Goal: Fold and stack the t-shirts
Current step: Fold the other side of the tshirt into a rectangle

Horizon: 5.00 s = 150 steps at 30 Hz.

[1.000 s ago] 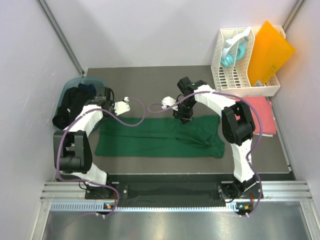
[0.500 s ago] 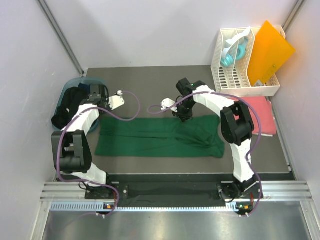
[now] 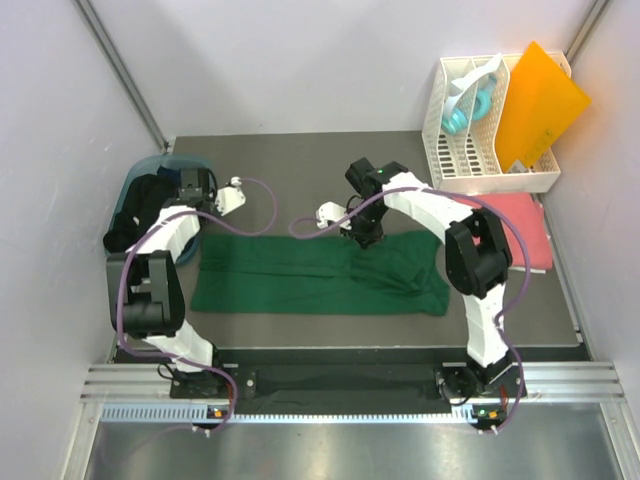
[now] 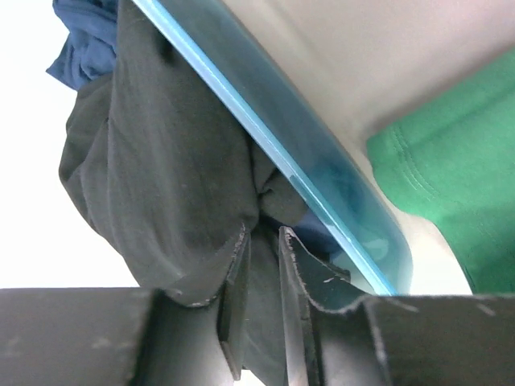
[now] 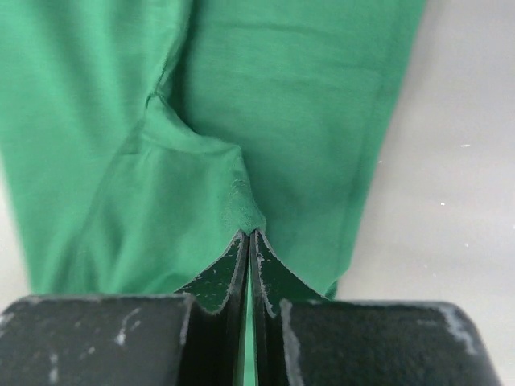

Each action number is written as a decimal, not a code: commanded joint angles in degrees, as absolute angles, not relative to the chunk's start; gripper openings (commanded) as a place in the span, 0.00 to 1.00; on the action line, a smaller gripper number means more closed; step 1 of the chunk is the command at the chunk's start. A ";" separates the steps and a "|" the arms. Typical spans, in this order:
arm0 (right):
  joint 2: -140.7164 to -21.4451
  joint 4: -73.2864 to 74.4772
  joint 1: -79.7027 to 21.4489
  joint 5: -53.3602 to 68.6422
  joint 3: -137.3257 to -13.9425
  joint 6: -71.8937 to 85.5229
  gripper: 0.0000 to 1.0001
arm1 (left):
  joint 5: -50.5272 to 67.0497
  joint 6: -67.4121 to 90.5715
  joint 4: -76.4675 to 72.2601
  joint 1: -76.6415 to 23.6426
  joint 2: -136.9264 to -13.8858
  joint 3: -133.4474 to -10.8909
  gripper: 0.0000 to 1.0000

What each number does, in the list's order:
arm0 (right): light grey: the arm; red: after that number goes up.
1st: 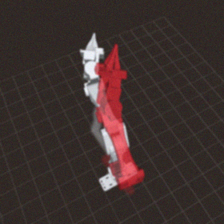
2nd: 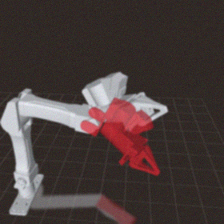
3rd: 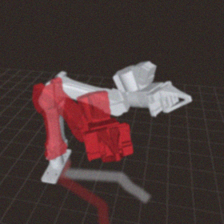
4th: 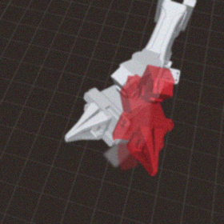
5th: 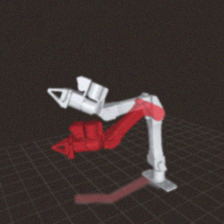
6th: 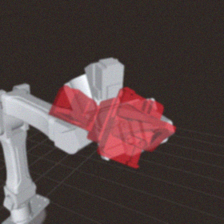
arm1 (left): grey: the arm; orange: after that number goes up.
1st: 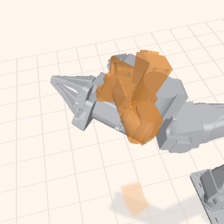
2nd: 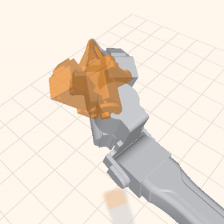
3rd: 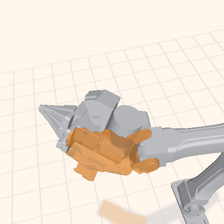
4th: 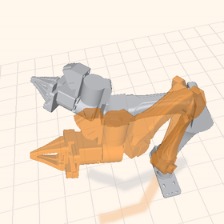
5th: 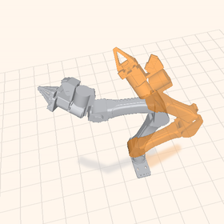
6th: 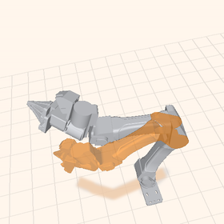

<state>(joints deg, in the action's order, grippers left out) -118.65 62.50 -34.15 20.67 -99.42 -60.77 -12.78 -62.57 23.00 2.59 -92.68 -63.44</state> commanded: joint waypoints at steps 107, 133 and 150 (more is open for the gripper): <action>-112.24 80.85 -21.35 31.99 -100.81 -56.34 0.00 | -17.32 -58.53 16.52 -2.99 -96.06 -68.73 0.24; -88.07 83.67 -40.16 27.33 -78.32 -53.79 0.00 | -16.00 -60.20 15.56 -3.69 -99.23 -72.86 0.24; -86.74 78.25 -42.11 24.17 -75.74 -52.48 0.48 | -14.68 -60.12 15.03 -3.78 -99.23 -72.69 0.24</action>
